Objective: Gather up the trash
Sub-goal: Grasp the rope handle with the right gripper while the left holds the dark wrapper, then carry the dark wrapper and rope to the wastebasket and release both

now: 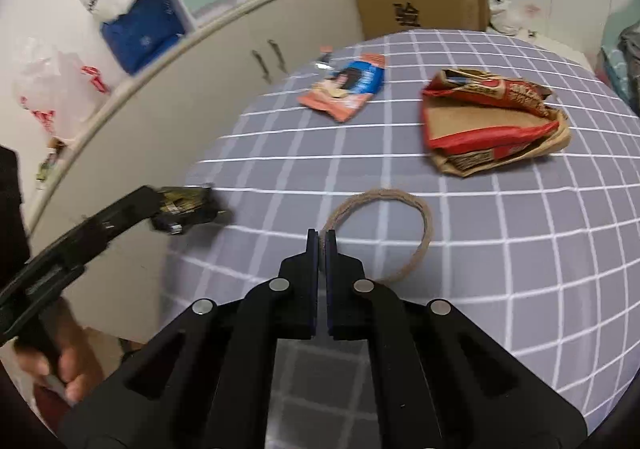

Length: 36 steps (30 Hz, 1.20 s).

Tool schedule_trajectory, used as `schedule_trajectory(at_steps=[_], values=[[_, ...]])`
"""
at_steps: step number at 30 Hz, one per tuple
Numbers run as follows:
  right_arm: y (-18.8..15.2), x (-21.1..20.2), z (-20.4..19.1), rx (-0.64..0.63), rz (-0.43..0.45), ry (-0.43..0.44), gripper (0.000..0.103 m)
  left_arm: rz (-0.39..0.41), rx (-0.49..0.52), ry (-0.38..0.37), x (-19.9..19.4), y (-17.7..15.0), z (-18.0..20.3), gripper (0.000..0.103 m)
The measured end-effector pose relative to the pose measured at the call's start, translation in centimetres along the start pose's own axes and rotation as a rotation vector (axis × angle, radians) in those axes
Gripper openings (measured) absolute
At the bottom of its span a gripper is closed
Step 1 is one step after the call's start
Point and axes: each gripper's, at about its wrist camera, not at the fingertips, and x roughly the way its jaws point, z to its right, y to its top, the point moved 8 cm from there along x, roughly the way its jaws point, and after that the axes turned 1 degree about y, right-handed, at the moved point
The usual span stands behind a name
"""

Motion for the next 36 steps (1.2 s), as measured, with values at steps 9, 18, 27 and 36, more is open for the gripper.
schedule_trajectory(at_steps=[9,18,27,36], values=[[0.0,-1.2,-6.7,0.007,0.032,0.174,0.003,0.033,-0.056,-0.007,-2.9,0.3,-2.2,0.012],[0.0,2.1,-16.3,-0.07,-0.001,0.308,0.003,0.079,-0.185,0.07,-7.2,-0.9,-11.2,0.012],[-1.8,9.2,-25.3,-0.136,-0.096,0.374,0.003,0.039,-0.298,0.203,-7.7,-4.0,-21.4,0.012],[-5.7,19.4,-27.4,-0.129,-0.247,0.317,0.003,-0.083,-0.378,0.28,-3.0,-9.0,-28.9,0.012]])
